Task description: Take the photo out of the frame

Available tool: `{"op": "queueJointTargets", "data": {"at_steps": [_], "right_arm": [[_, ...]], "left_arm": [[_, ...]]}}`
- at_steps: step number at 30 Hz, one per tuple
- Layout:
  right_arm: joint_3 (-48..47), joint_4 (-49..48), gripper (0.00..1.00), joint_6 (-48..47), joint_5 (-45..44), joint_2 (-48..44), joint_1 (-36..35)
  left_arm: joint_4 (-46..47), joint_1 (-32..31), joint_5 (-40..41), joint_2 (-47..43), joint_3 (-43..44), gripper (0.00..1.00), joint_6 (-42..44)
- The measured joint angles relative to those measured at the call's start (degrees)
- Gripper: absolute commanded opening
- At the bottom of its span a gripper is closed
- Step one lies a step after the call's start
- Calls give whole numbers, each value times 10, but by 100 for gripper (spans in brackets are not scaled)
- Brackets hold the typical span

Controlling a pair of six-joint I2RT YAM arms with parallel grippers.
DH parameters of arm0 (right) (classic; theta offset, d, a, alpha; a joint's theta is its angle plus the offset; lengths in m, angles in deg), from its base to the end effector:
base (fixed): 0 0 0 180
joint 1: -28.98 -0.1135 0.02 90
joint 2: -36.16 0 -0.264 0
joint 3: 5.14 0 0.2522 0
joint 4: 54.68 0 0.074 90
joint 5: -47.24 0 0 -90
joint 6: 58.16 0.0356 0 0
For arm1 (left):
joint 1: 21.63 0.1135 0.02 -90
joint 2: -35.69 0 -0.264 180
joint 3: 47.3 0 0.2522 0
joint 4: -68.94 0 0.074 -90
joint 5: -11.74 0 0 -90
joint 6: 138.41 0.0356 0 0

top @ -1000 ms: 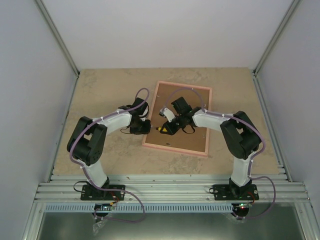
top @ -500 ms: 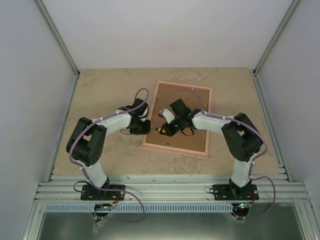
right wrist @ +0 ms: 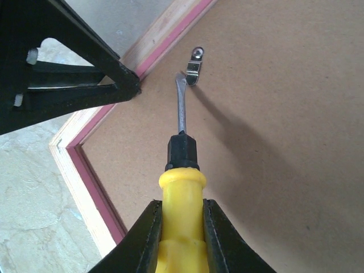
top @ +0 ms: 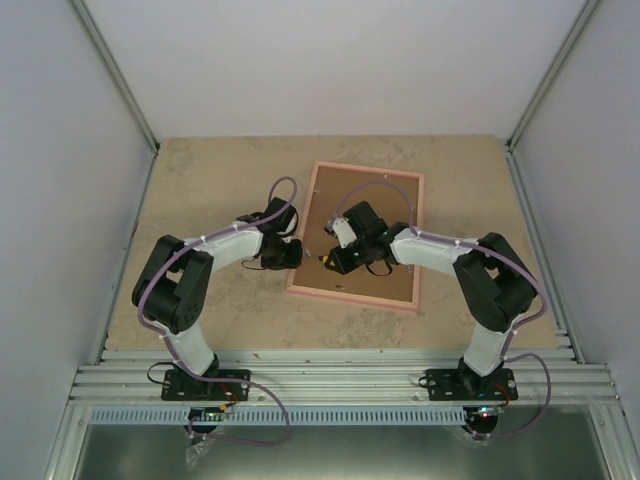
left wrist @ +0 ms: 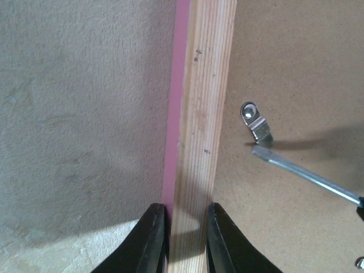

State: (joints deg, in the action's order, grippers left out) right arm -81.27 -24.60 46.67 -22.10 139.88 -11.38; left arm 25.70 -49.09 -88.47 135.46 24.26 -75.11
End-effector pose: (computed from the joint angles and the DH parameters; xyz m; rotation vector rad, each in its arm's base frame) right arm 0.2689 0.2450 0.1625 -0.7344 2.5971 0.7973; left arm 0.2826 -0.1540 0.1511 0.0616 2.9005 -0.4464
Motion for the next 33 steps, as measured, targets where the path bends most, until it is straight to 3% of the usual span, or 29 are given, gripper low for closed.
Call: {"op": "queueJointTargets", "data": {"at_steps": [17, 33], "right_arm": [[30, -7, 1, 5, -10, -41, 22], [41, -13, 0, -3, -26, -81, 87]], "left_arm": [[-2, 0, 0, -7, -7, 4, -7], [-30, -18, 0, -77, -78, 9, -49]]}}
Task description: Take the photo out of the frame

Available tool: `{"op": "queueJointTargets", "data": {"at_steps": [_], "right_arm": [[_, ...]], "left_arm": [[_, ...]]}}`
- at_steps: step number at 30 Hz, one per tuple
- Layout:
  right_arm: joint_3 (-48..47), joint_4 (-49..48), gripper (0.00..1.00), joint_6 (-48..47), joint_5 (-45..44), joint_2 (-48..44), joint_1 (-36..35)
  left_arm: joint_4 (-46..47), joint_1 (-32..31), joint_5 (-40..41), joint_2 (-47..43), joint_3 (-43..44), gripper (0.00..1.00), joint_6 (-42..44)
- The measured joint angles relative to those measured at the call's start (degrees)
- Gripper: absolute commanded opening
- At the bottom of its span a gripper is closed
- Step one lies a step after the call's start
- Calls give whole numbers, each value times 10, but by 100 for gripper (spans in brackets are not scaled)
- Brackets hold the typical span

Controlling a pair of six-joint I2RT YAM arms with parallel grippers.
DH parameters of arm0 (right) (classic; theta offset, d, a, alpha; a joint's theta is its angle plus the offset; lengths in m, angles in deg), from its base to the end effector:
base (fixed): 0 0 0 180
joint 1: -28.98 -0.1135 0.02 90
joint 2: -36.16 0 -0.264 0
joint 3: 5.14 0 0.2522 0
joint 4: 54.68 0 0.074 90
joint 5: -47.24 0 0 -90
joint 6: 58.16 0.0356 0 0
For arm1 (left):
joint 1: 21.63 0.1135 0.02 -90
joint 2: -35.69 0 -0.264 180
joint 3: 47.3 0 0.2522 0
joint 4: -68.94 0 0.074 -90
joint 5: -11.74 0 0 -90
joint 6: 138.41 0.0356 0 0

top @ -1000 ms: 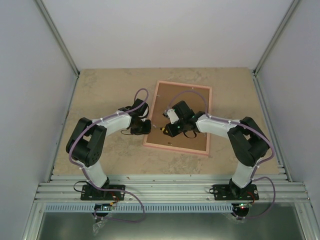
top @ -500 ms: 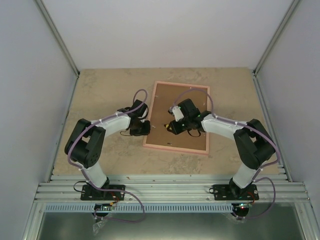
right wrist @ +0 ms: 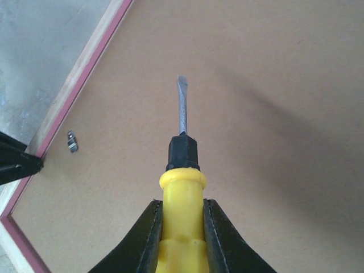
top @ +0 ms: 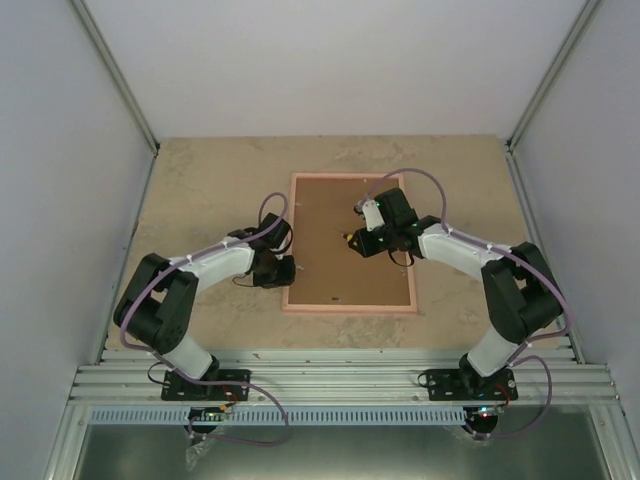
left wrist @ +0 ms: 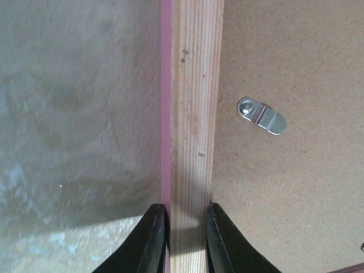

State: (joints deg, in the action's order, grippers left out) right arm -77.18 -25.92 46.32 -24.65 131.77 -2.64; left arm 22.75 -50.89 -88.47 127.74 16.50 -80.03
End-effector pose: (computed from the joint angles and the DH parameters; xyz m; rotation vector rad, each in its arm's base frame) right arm 0.2862 0.1892 0.1900 -0.5200 2.5152 0.7186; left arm 0.2419 -0.1428 0.1529 -0.0249 2.9667 -0.4338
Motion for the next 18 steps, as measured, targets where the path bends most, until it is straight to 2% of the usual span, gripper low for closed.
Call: {"op": "queueJointTargets", "data": {"at_steps": [3, 6, 11, 15, 18], "right_arm": [[3, 0, 0, -3, -1, -3, 1], [10, 0, 0, -4, -2, -4, 1], [16, 0, 0, -5, -4, -5, 7], [19, -4, 0, -5, -10, -13, 11], [19, -5, 0, -5, -19, -23, 13]], "left_arm": [[-7, -6, 0, -24, -23, 13, -9], [-20, -9, 0, -46, -42, 21, -16], [-50, -9, 3, -68, -49, 41, -23], [-73, -7, 24, -70, -26, 55, -26], [-83, 6, 42, -64, 16, 62, -19]]}}
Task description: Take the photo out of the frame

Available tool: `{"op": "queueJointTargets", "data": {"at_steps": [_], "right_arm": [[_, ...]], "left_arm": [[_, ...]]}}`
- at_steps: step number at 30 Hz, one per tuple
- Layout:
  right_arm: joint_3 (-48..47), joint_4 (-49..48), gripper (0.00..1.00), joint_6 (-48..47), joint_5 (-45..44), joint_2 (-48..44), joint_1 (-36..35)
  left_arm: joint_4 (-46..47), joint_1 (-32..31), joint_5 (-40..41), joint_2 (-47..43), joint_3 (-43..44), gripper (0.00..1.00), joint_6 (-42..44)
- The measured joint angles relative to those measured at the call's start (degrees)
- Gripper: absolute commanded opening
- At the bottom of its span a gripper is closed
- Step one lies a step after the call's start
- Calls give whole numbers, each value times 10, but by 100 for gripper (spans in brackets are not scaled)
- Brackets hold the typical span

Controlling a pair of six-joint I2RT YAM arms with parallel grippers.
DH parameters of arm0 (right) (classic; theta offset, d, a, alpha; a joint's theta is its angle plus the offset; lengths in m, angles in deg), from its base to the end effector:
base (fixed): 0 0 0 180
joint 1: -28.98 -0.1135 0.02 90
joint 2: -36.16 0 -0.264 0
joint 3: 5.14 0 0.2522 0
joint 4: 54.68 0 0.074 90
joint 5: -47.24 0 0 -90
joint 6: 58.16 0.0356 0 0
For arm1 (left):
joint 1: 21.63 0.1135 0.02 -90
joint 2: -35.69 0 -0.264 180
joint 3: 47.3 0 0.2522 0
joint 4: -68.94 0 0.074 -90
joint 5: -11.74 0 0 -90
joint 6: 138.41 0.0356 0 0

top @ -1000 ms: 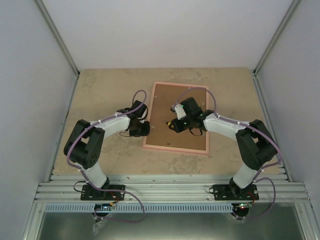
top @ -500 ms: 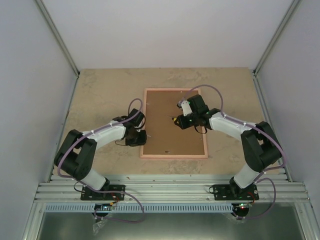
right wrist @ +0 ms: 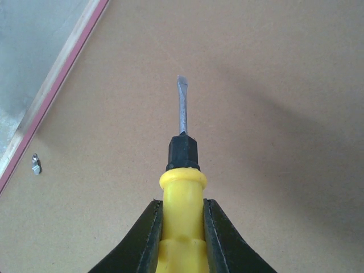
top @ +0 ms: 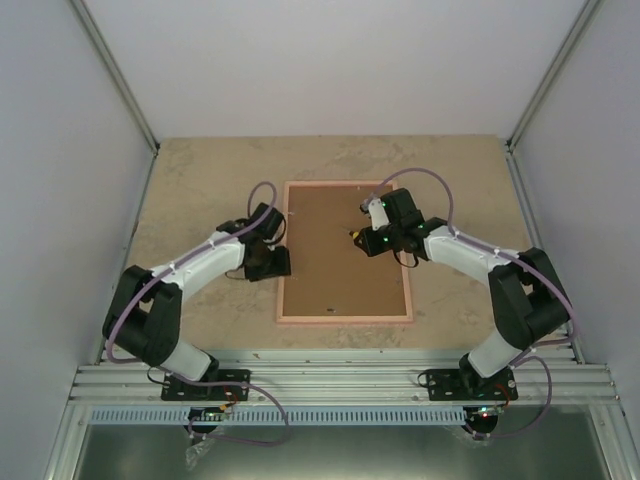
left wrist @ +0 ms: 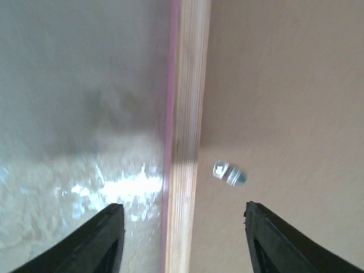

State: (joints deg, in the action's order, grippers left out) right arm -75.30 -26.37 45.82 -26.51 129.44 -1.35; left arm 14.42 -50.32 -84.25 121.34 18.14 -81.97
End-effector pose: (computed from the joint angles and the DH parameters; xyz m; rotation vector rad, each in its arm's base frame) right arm 0.2837 0.1775 0.1935 -0.4869 2.4970 0.6712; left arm 0.2311 -0.1307 0.1841 -0.1046 2.9468 -0.3364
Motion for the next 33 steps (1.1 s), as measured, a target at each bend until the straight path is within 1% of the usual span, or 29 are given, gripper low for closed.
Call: {"op": "queueJointTargets", "data": {"at_steps": [4, 9, 11, 16, 21, 23, 24, 28, 33], "right_arm": [[3, -4, 0, 0, -11, -12, 2], [10, -9, 0, 3, -23, -27, 3], [11, -10, 0, 4, -27, -28, 3], [17, -15, 0, 4, -31, -28, 3], [24, -20, 0, 5, -31, -28, 3], [27, -23, 1, 7, -30, -28, 3], [28, -24, 1, 8, -29, -28, 3], [31, -28, 0, 9, -23, -28, 3], [31, -34, 0, 9, -11, -26, 3]], "left_arm": [[6, 47, 5, 43, 72, 67, 21], [13, 83, 7, 137, 164, 67, 47], [13, 88, 5, 179, 202, 66, 57], [10, 92, 2, 262, 285, 59, 82], [0, 100, 1, 314, 333, 54, 97], [-5, 104, 1, 328, 346, 49, 100], [-8, 104, 1, 334, 351, 42, 102], [-14, 107, -13, 349, 367, 28, 112], [-10, 107, -27, 346, 361, 17, 117]]}}
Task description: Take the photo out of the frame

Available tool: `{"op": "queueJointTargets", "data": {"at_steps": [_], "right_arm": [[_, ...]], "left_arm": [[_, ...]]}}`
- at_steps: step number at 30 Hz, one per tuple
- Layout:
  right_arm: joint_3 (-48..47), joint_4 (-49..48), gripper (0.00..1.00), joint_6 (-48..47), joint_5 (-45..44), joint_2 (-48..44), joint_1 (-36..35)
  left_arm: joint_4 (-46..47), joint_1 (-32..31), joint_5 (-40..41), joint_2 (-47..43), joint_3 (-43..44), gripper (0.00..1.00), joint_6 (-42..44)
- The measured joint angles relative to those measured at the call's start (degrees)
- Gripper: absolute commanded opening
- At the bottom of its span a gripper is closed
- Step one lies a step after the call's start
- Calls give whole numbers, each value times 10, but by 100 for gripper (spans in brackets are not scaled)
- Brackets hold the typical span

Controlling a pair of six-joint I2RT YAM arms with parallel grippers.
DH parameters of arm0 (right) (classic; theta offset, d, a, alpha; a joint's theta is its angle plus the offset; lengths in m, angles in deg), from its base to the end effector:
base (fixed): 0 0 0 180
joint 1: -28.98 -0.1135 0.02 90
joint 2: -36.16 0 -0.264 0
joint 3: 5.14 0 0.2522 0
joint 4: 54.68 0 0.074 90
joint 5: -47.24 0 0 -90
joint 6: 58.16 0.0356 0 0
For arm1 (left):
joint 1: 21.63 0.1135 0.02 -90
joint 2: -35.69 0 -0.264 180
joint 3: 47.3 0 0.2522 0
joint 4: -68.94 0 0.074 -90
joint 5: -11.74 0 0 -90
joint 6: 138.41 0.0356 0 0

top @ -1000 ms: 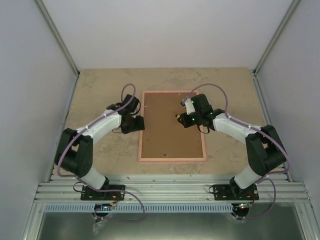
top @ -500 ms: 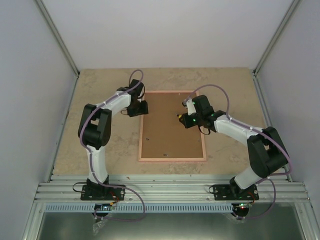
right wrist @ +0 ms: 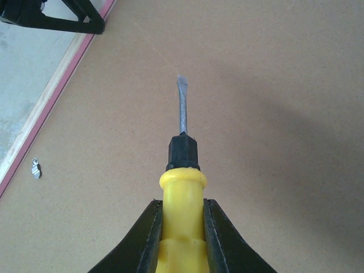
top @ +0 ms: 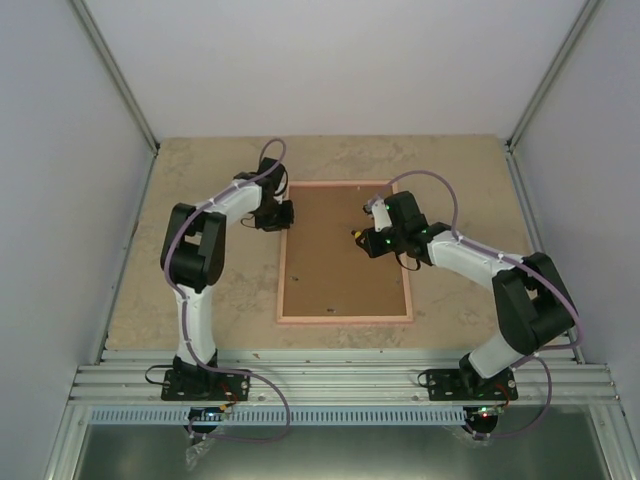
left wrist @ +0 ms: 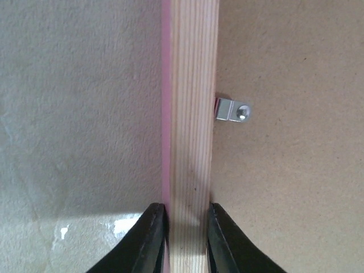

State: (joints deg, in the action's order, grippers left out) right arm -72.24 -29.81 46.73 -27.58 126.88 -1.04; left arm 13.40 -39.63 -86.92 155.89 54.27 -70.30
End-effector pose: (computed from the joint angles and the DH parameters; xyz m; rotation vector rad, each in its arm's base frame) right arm 0.2778 0.1713 0.1953 -0.4522 2.4503 0.6667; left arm 0.3993 -0.1354 0.1560 -0.0682 2.9129 -0.3455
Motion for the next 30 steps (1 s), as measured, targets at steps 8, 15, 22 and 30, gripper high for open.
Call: {"op": "queueJointTargets", "data": {"at_steps": [8, 15, 22, 30], "right_arm": [[-13, -2, 0, -1, 25, 27, -1], [-41, -6, 0, -1, 49, 57, -16], [-68, -13, 0, -10, 80, 94, -43], [-96, -15, 0, -24, 118, 138, -60]], "left_arm": [[24, -7, -7, -53, -81, 12, 1], [29, -46, -5, -103, -150, 12, -16], [33, -73, -9, -141, -199, 12, -37], [42, -76, -9, -162, -228, 12, -52]]}}
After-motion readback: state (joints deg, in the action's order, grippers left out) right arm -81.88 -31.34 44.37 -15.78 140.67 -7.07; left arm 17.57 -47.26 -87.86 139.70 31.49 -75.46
